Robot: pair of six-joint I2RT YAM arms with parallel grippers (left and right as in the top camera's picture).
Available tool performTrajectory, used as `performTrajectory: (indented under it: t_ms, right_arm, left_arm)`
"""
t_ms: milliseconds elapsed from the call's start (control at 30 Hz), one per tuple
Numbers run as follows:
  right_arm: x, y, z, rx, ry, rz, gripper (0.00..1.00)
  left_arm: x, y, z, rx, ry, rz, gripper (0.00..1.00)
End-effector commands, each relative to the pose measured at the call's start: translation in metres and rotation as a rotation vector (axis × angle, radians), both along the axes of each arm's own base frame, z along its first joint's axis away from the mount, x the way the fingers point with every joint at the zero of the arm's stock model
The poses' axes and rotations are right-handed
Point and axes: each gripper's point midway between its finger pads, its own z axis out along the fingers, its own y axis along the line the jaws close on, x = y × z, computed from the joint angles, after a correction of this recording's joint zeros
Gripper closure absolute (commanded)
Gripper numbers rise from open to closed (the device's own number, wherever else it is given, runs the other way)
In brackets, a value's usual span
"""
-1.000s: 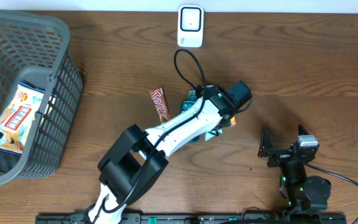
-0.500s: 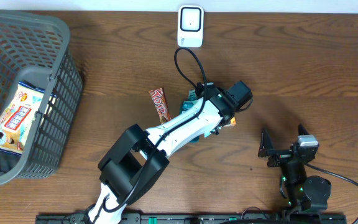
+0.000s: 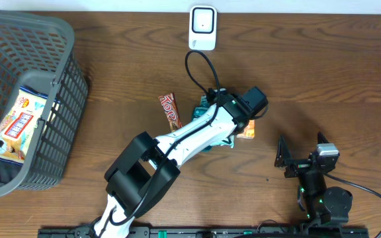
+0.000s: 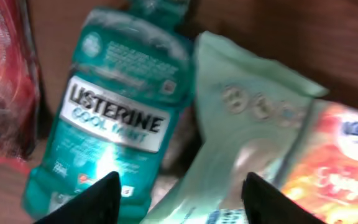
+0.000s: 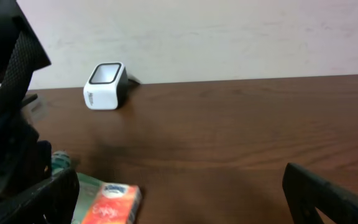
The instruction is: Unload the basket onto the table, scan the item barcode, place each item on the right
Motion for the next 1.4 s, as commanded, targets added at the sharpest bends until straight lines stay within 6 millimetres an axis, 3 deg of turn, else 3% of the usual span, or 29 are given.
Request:
performTrajectory:
  t_ms: [0, 167, 300, 400, 467, 600, 700, 800, 933, 1067, 1233, 1267, 1367]
  right_arm:
    - [0.000, 0.001, -0.001, -0.009, 0.000, 0.005, 0.01]
    - [0.000, 0.001, -0.001, -0.009, 0.000, 0.005, 0.01]
    - [0.000, 0.001, -0.001, -0.009, 0.000, 0.005, 0.01]
    - [0.000, 0.001, -0.001, -0.009, 0.000, 0.005, 0.01]
    - [0.000, 0.001, -0.001, -0.009, 0.000, 0.005, 0.01]
    - [0.000, 0.001, -0.001, -0.009, 0.000, 0.005, 0.01]
    - [0.000, 0.001, -0.001, -0.009, 0.000, 0.005, 0.01]
    - [0.000, 0.001, -0.001, -0.009, 0.000, 0.005, 0.01]
    - [0.000, 0.001, -0.001, -0.009, 0.000, 0.005, 0.01]
    - [0.000, 0.001, -0.001, -0.009, 0.000, 0.005, 0.01]
    - [0.000, 0.001, -0.001, -0.009, 0.000, 0.005, 0.01]
    - [0.000, 0.001, -0.001, -0.009, 0.000, 0.005, 0.01]
    - [0.000, 0.001, -0.001, -0.009, 0.000, 0.005, 0.01]
  left_arm:
    - [0.002, 0.012, 0.008, 0.032, -0.004, 0.017, 0.36]
    - [0.017, 0.022, 0.055, -0.017, -0.071, -0.006, 0.36]
    - [0.036, 0.040, 0.115, -0.088, -0.190, -0.052, 0.29]
    - [0.052, 0.069, 0.167, -0.124, -0.309, -0.063, 0.23]
    - [0.061, 0.100, 0.201, -0.123, -0.404, -0.014, 0.18]
    - [0.071, 0.187, 0.272, -0.094, -0.609, 0.156, 0.12]
    - [0.067, 0.257, 0.312, -0.049, -0.729, 0.300, 0.09]
    - [0.052, 0.334, 0.337, 0.010, -0.815, 0.513, 0.09]
    - [0.024, 0.422, 0.338, 0.045, -0.840, 0.839, 0.09]
    - [-0.006, 0.487, 0.307, 0.031, -0.766, 1.174, 0.09]
    - [-0.016, 0.527, 0.243, -0.081, -0.556, 1.393, 0.09]
    - [-0.011, 0.535, 0.214, -0.140, -0.457, 1.419, 0.09]
    - [-0.005, 0.544, 0.170, -0.195, -0.311, 1.455, 0.09]
